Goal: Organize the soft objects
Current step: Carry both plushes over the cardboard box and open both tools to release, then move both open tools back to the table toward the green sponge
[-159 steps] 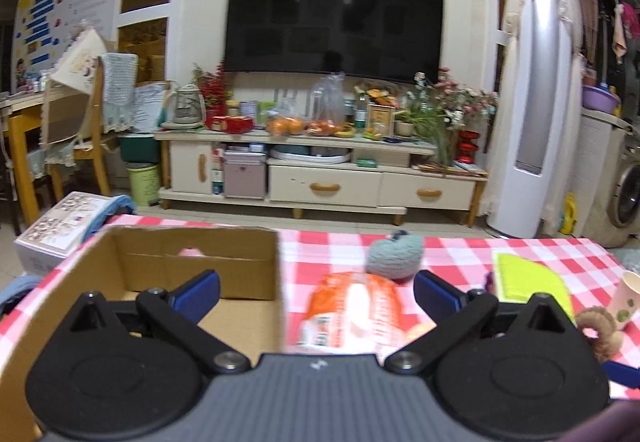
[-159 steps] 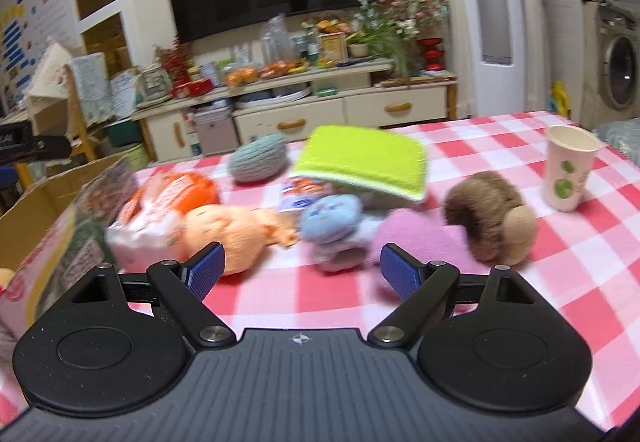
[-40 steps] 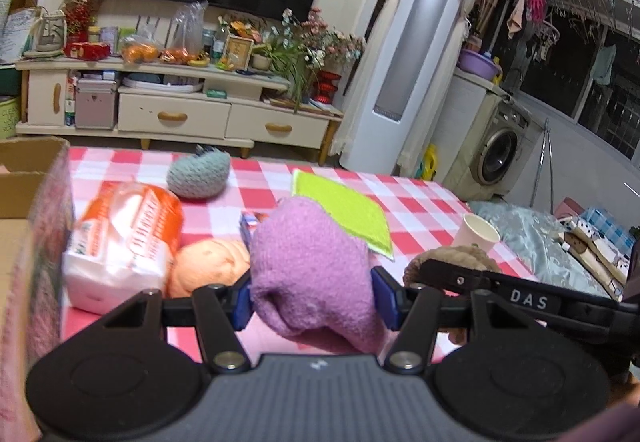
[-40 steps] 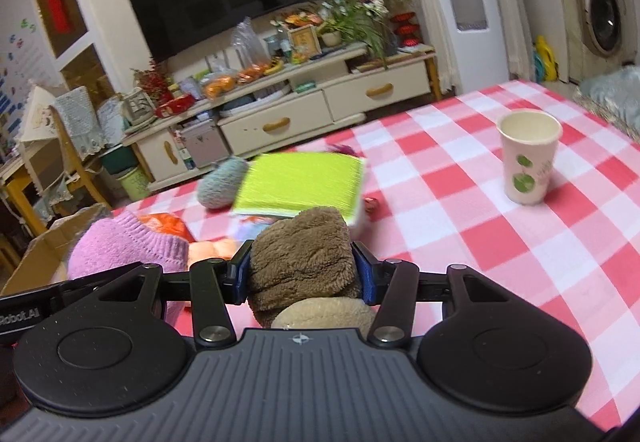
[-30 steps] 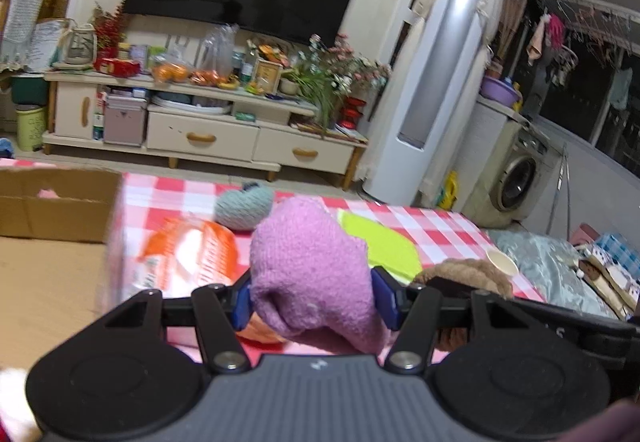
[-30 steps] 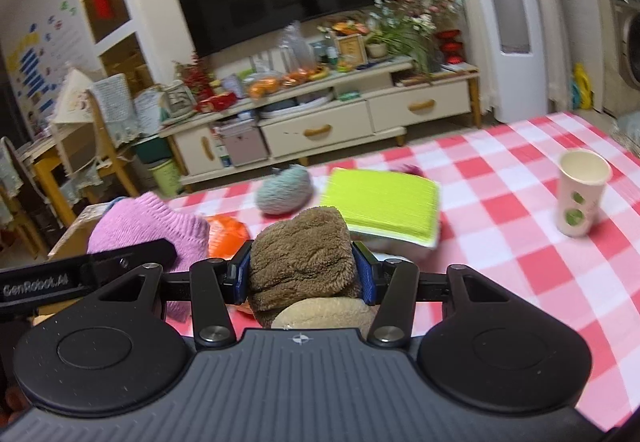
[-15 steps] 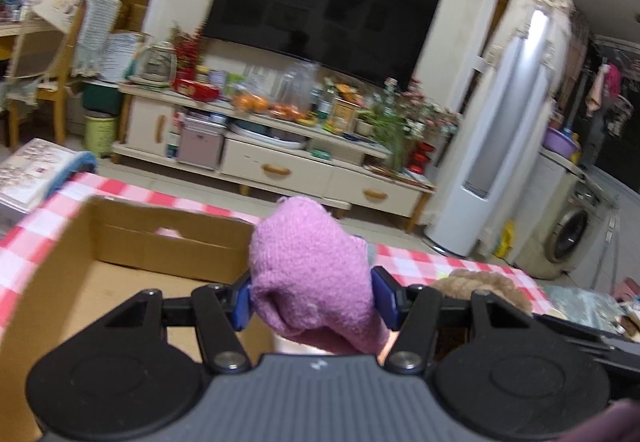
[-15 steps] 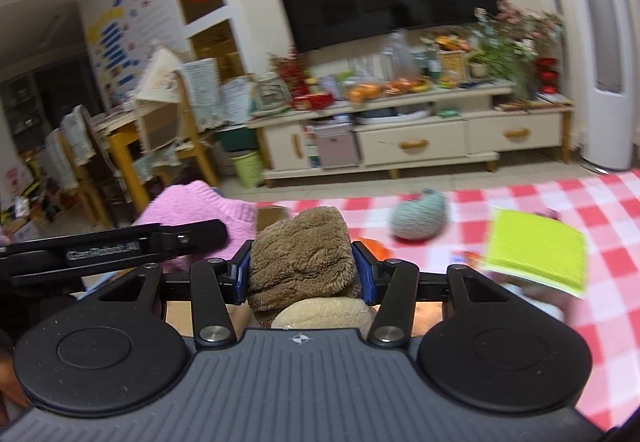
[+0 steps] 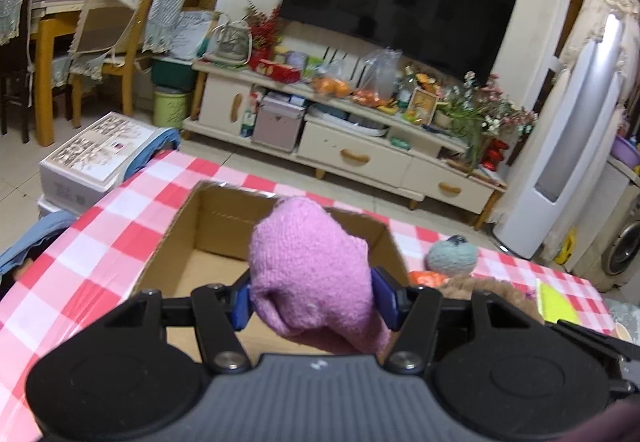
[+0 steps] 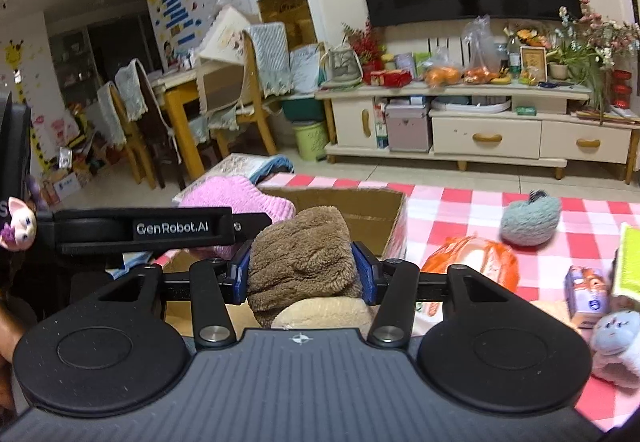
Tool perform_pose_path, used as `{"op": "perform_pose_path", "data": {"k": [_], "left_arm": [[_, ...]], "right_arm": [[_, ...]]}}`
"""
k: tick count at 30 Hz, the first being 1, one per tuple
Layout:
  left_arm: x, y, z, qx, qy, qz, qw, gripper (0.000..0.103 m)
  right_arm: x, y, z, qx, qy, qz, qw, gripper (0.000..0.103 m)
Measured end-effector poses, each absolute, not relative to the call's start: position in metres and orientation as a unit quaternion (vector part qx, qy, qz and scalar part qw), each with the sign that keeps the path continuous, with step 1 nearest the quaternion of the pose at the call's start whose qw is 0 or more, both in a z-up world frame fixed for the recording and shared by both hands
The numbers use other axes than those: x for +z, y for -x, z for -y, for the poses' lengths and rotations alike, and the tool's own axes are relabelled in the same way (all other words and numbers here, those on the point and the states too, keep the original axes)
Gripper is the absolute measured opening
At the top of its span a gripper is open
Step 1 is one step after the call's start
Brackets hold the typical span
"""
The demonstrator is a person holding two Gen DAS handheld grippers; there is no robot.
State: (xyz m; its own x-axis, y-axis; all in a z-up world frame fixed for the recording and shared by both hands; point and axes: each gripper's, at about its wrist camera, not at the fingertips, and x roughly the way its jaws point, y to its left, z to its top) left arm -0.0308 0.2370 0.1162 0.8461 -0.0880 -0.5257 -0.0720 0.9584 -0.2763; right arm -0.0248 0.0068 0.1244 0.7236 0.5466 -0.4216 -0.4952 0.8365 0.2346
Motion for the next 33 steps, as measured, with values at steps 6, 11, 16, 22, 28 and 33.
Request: {"op": "perform_pose_path", "data": {"k": [6,11,16,22,28,33], "left_arm": [[0.107,0.027,-0.24,0.011,0.139,-0.299,0.944,0.059],[0.111,0.029,-0.237,0.028,0.127,-0.295,0.947,0.069],[0.116,0.031,-0.231,0.041,0.113,-0.283,0.952,0.092],[0.12,0.034,-0.219,0.018,0.111,-0.273,0.955,0.095],[0.12,0.035,-0.198,-0.009,0.098,-0.273,0.957,0.098],[0.119,0.035,-0.183,-0.027,0.086,-0.274,0.958,0.099]], "right_arm": [[0.119,0.02,-0.011,0.287,-0.039,-0.26,0.921,0.067],[0.124,0.027,-0.013,0.284,-0.014,-0.256,0.924,0.092],[0.13,0.03,-0.004,0.267,-0.017,-0.243,0.932,0.101],[0.137,0.042,0.021,0.222,-0.042,-0.234,0.946,0.103],[0.132,0.052,0.046,0.181,-0.072,-0.233,0.953,0.103],[0.126,0.059,0.06,0.153,-0.088,-0.237,0.955,0.103]]}}
